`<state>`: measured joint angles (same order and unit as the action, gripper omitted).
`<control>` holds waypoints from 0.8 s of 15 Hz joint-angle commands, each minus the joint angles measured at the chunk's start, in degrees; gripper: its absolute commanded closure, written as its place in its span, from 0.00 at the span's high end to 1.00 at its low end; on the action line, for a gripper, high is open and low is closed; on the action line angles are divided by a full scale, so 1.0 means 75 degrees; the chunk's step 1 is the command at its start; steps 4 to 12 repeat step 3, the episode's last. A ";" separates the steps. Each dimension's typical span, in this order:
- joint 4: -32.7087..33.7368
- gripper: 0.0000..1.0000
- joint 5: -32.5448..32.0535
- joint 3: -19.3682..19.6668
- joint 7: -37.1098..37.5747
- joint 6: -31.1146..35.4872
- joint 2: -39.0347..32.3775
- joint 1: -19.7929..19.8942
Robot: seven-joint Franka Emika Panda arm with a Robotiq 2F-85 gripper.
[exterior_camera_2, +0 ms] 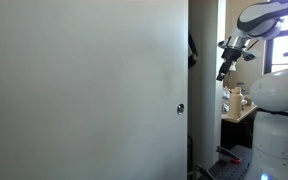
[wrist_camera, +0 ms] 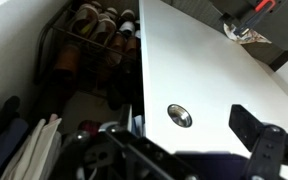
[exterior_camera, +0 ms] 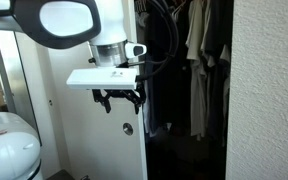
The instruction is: Slide the closet door to the right
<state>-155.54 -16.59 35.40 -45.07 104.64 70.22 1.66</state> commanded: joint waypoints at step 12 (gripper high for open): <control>0.0296 1.00 0.0326 -0.0361 -0.0087 -0.0876 0.0424 0.0451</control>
